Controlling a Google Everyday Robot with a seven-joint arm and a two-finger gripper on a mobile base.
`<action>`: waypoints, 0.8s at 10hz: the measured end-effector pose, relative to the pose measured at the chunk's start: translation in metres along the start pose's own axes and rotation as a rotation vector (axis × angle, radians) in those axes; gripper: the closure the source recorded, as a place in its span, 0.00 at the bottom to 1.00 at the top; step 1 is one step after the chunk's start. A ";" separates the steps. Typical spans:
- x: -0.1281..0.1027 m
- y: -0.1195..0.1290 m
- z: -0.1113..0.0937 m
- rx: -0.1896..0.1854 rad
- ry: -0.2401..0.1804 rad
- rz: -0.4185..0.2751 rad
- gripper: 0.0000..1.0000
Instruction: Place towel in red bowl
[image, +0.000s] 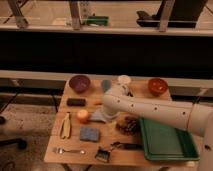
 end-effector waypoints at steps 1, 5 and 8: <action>0.001 -0.004 0.001 0.002 0.010 0.006 0.20; 0.014 -0.028 0.006 0.033 -0.026 0.090 0.20; 0.021 -0.045 0.009 0.070 -0.159 0.168 0.20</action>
